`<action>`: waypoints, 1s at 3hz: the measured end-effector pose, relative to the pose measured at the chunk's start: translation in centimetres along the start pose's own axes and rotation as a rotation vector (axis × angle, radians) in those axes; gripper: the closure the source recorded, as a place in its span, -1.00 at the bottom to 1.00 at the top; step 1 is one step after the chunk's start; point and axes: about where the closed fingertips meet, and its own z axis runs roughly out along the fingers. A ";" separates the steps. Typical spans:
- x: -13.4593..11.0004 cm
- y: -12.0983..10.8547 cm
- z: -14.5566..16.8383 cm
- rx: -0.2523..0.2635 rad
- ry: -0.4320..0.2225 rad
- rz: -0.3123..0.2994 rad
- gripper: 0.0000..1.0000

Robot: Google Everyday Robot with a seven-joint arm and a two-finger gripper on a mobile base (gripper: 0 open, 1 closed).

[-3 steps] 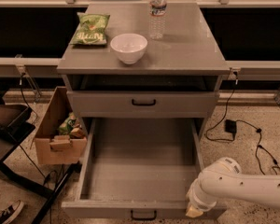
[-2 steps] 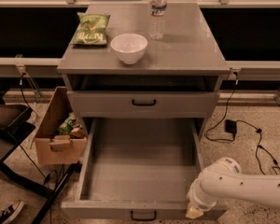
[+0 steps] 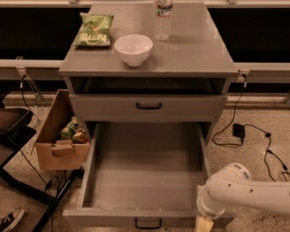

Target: Open middle drawer

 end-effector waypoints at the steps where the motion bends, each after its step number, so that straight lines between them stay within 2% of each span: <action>1: 0.6 0.4 -1.8 0.029 0.016 0.000 -1.00; 2: 0.7 1.0 -6.8 0.041 0.063 -0.027 -1.00; 3: 1.2 0.7 -16.7 0.069 0.113 -0.030 -1.00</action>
Offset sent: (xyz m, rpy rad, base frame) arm -0.0234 -0.0440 0.1847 -0.2175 -0.0253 0.0534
